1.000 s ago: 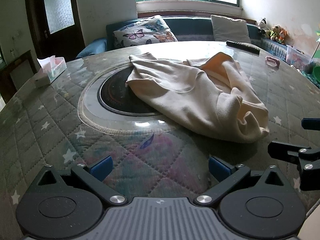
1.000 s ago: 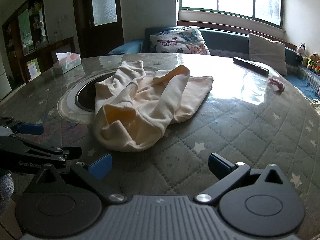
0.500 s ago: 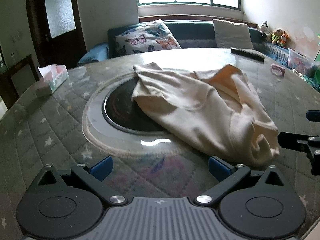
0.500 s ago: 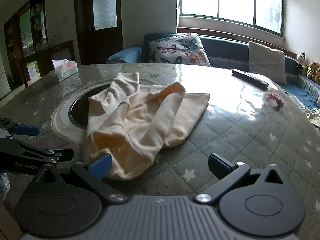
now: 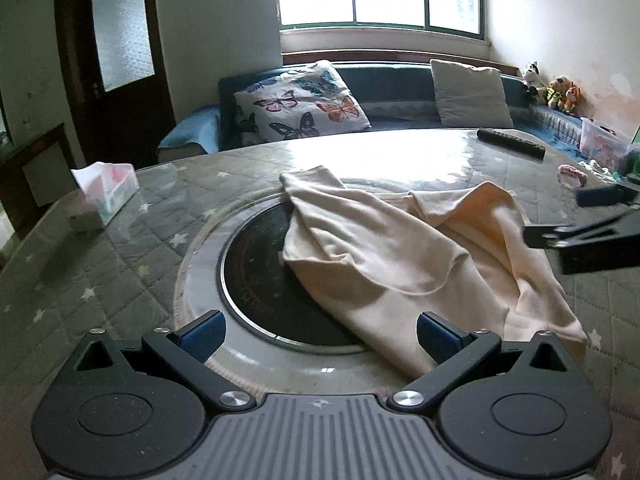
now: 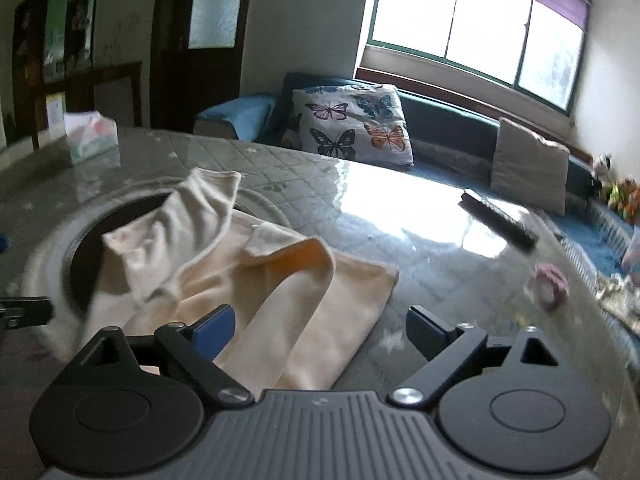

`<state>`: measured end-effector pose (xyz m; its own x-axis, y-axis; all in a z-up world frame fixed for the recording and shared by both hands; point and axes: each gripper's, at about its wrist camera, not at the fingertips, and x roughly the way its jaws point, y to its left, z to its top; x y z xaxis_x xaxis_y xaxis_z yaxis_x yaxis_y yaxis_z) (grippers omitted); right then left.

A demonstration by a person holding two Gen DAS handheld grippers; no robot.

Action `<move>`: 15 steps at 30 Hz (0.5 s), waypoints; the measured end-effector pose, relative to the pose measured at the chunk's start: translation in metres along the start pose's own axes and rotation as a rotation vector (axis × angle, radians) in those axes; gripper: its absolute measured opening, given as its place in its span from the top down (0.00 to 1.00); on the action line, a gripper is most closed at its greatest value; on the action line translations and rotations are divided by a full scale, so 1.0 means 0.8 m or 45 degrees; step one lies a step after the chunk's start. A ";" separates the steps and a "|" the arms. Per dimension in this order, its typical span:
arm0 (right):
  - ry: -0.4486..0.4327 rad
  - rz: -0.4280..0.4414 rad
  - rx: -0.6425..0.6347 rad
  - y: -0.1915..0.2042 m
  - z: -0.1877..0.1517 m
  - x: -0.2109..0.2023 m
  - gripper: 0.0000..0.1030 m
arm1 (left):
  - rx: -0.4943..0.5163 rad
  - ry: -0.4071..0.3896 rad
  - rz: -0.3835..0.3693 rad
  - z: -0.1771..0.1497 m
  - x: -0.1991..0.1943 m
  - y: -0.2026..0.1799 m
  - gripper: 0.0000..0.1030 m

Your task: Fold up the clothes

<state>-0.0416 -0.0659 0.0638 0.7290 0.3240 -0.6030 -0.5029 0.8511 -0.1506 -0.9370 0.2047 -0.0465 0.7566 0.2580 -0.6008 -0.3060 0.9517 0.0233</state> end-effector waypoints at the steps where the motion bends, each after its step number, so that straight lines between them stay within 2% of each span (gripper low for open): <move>1: 0.016 -0.019 -0.035 0.002 0.008 0.016 0.10 | -0.005 0.005 -0.011 -0.008 -0.007 0.005 0.00; 3: 0.041 -0.031 -0.076 -0.004 0.017 0.039 0.12 | -0.009 0.021 -0.031 0.043 0.041 -0.077 0.01; 9: 0.083 -0.039 -0.134 0.005 0.031 0.095 0.24 | -0.005 0.035 -0.075 0.040 0.015 -0.096 0.05; 11: 0.097 -0.029 -0.122 0.020 0.040 0.111 0.37 | -0.003 0.040 -0.096 0.071 0.044 -0.126 0.08; 12: 0.111 0.001 -0.100 0.001 0.030 0.116 0.47 | -0.002 0.046 -0.109 0.083 0.053 -0.138 0.11; 15: 0.129 0.040 -0.034 -0.009 0.028 0.125 0.67 | -0.010 0.087 -0.156 0.142 0.106 -0.222 0.16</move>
<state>0.0452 -0.0306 0.0219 0.6628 0.3059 -0.6834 -0.5380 0.8294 -0.1505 -0.7534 0.0766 -0.0107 0.7475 0.1276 -0.6519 -0.2182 0.9741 -0.0596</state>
